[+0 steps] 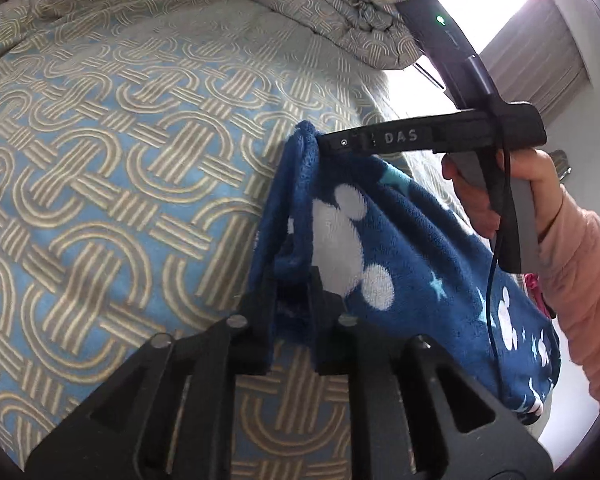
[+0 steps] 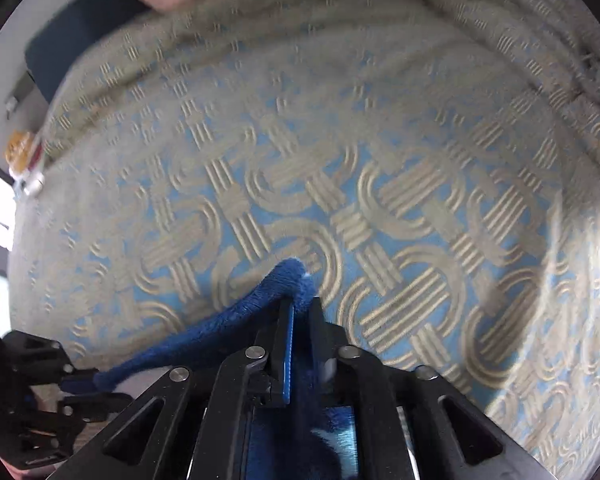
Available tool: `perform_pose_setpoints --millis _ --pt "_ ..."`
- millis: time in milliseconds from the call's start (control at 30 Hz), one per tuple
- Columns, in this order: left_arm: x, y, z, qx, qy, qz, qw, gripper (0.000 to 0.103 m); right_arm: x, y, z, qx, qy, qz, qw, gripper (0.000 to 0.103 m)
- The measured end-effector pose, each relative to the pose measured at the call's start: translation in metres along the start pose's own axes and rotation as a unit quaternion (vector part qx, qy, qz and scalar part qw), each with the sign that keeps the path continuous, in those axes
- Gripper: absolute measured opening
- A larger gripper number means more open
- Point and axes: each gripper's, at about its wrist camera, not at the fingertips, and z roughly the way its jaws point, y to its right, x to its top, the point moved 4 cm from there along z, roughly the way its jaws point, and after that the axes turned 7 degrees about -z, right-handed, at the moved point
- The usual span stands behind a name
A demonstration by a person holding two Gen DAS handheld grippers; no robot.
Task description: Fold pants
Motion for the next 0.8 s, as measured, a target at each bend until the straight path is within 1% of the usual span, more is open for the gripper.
perform_pose_setpoints --millis 33,67,100,133,200,267,333,367,433,467,500,533,633,700,733,767,800 --pt "0.0 0.0 -0.004 0.002 0.0 -0.003 1.0 0.029 -0.001 0.005 -0.005 0.0 0.01 0.019 1.0 0.027" --pt "0.0 -0.001 -0.01 0.008 0.003 -0.007 0.9999 0.048 -0.003 0.01 -0.013 0.001 0.019 0.036 0.999 0.031" --pt "0.0 -0.003 -0.016 0.018 0.01 -0.012 0.9997 0.057 -0.007 0.015 -0.023 -0.001 0.028 0.05 0.998 0.043" --pt "0.0 -0.004 -0.02 0.023 0.017 -0.015 0.9995 0.065 -0.013 0.021 -0.036 -0.006 0.038 0.06 0.997 0.05" --pt "-0.002 -0.004 -0.028 0.022 0.022 -0.012 0.9995 0.067 -0.027 0.031 -0.06 -0.013 0.051 0.069 0.996 0.053" --pt "-0.005 -0.005 -0.028 0.018 0.011 -0.015 0.9997 0.074 -0.05 0.044 -0.088 -0.019 0.047 0.08 0.995 0.055" --pt "-0.011 -0.005 -0.023 0.02 -0.01 -0.023 0.9995 0.075 -0.087 0.057 -0.114 -0.031 0.039 0.099 0.994 0.056" --pt "-0.011 -0.005 -0.015 0.022 -0.022 -0.025 0.9992 0.075 -0.106 0.064 -0.125 -0.035 0.033 0.113 0.992 0.056" --pt "-0.016 -0.001 -0.002 0.024 -0.049 -0.028 0.9981 0.075 -0.141 0.08 -0.14 -0.042 0.022 0.153 0.987 0.056" --pt "-0.019 0.002 0.002 0.026 -0.056 -0.031 0.9976 0.075 -0.172 0.089 -0.151 -0.04 0.016 0.191 0.981 0.056" --pt "-0.02 0.002 0.005 0.034 -0.057 -0.033 0.9972 0.075 -0.192 0.097 -0.158 -0.039 0.014 0.218 0.975 0.056" --pt "-0.017 0.005 0.008 0.041 -0.05 -0.032 0.9974 0.075 -0.21 0.101 -0.164 -0.037 0.013 0.238 0.971 0.056" --pt "-0.009 0.011 0.013 0.05 -0.039 -0.036 0.9973 0.075 -0.277 0.111 -0.178 -0.039 0.006 0.305 0.951 0.056" --pt "-0.005 0.013 0.017 0.057 -0.037 -0.041 0.9968 0.074 -0.299 0.111 -0.176 -0.058 -0.001 0.313 0.948 0.056" --pt "-0.004 0.013 0.019 0.064 -0.037 -0.04 0.9964 0.065 -0.307 0.11 -0.171 -0.064 -0.006 0.306 0.95 0.056" --pt "-0.003 0.014 0.021 0.077 -0.035 -0.036 0.9957 0.051 -0.309 0.108 -0.165 -0.064 -0.011 0.295 0.953 0.056" --pt "-0.002 0.015 0.021 0.084 -0.034 -0.033 0.9954 0.046 -0.31 0.106 -0.158 -0.064 -0.018 0.28 0.958 0.056"
